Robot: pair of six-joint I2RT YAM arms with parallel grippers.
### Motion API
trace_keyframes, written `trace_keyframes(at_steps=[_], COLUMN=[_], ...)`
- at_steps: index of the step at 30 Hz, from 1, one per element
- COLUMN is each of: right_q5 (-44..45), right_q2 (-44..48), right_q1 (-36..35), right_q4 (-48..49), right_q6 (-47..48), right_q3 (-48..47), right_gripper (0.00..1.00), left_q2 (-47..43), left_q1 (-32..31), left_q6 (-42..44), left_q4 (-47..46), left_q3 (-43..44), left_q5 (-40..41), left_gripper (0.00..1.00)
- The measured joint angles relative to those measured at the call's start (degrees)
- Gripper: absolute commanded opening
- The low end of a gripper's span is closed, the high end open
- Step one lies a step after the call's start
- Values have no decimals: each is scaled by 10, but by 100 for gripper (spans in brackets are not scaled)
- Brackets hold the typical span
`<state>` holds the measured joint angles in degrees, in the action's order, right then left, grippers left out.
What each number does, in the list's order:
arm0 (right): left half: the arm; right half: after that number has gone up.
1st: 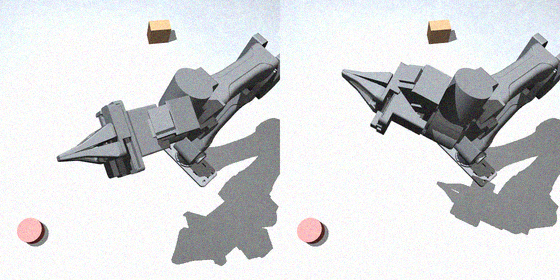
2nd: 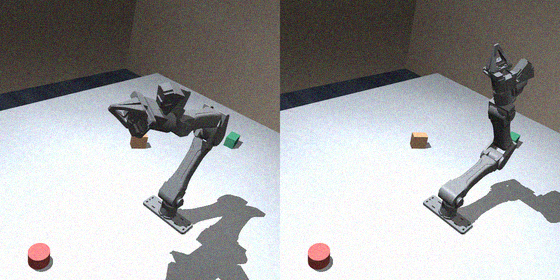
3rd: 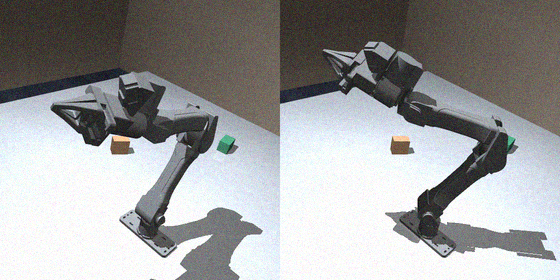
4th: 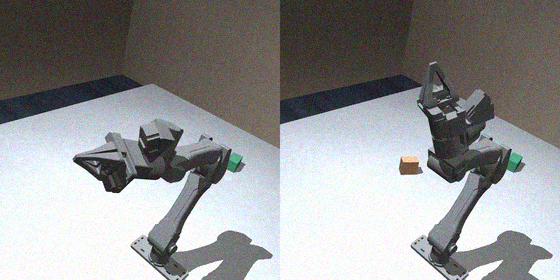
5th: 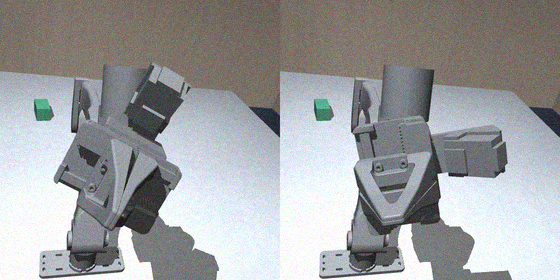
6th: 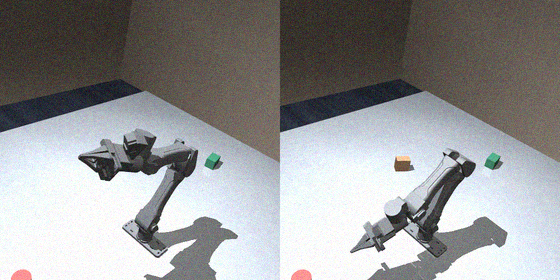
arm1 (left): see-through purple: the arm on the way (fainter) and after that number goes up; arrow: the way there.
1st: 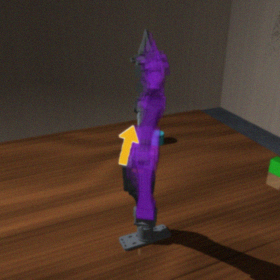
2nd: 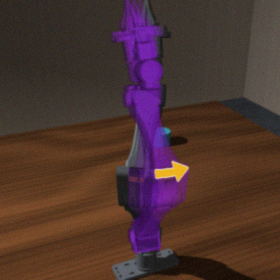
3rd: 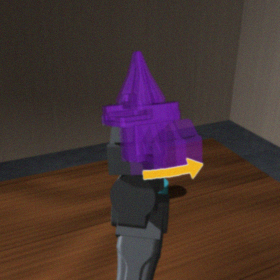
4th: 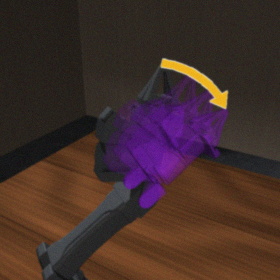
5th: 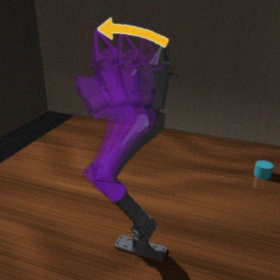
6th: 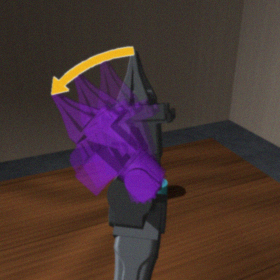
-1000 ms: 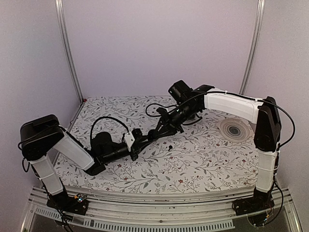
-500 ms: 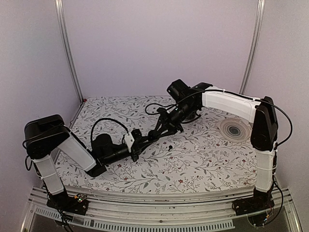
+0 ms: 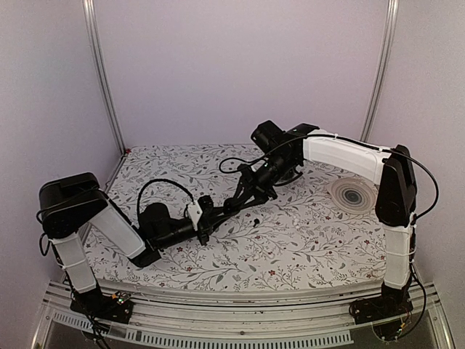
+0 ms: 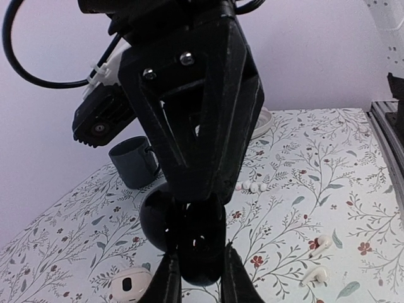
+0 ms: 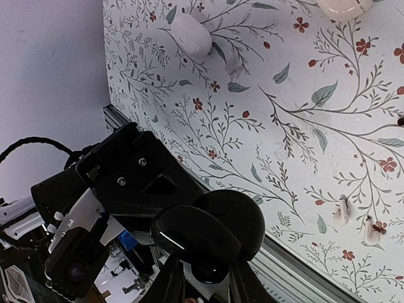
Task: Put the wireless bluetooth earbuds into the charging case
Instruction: Insert the right earbud into the right side groove of the charging case.
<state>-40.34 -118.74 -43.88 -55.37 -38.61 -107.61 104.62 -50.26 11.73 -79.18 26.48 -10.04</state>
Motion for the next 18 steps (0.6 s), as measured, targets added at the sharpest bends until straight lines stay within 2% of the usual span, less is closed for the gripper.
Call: trace_keyframes(at_steps=[18], right_q5=[42], right_q2=[12], right_q1=[2], right_q4=[-1], right_q6=[3], right_q3=[11], right_gripper=[30], left_q2=[3], left_q1=[4], left_q6=[-35], left_q4=[-25], left_q3=[-7], left_q5=[-2], left_gripper=[0])
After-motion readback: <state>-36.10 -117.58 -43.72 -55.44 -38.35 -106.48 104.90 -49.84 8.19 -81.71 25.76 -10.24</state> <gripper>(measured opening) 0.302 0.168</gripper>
